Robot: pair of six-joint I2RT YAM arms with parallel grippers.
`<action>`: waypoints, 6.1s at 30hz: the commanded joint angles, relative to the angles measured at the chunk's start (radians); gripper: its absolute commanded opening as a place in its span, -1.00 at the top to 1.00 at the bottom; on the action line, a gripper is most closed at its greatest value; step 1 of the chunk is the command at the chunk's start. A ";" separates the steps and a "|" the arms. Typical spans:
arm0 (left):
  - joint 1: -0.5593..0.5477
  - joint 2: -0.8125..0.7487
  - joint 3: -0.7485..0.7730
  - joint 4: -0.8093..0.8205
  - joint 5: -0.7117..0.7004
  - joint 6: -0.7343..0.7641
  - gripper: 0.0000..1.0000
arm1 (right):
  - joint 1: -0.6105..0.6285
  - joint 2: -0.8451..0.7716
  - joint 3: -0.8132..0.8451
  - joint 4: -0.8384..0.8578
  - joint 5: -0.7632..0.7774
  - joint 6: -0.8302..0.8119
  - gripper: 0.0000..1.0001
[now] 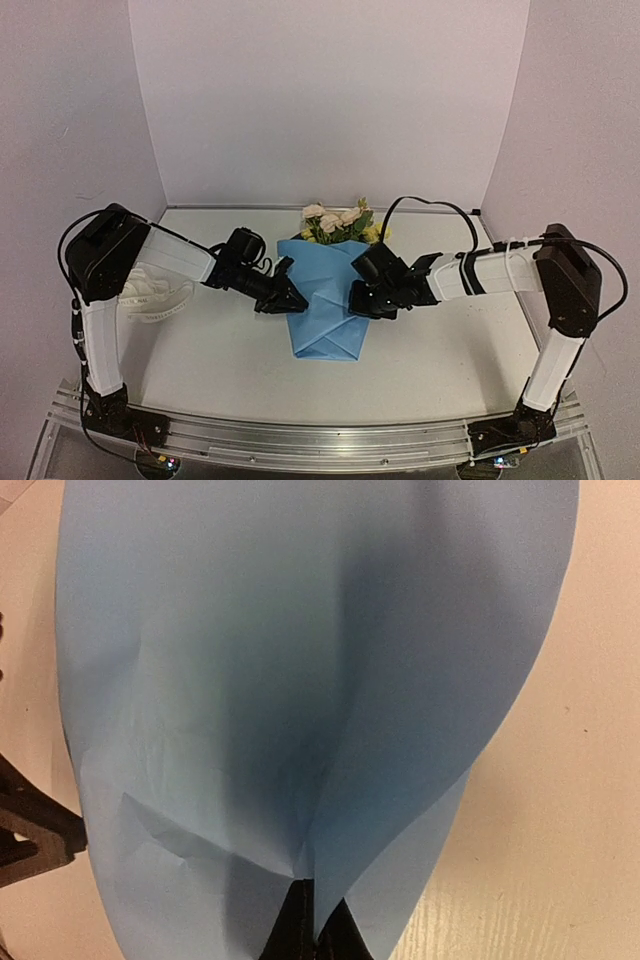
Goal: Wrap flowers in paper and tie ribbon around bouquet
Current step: Press the fold line of the folded wrapping paper.
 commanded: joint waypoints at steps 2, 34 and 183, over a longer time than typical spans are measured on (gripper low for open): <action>0.004 0.026 0.027 -0.008 -0.008 0.001 0.70 | 0.020 -0.074 -0.048 0.054 0.063 0.022 1.00; -0.094 -0.185 -0.159 -0.124 0.016 0.064 0.75 | 0.060 -0.081 -0.120 0.081 0.147 0.071 1.00; -0.109 -0.122 -0.199 0.117 0.045 -0.064 0.75 | 0.175 0.306 0.281 -0.208 -0.239 0.062 0.87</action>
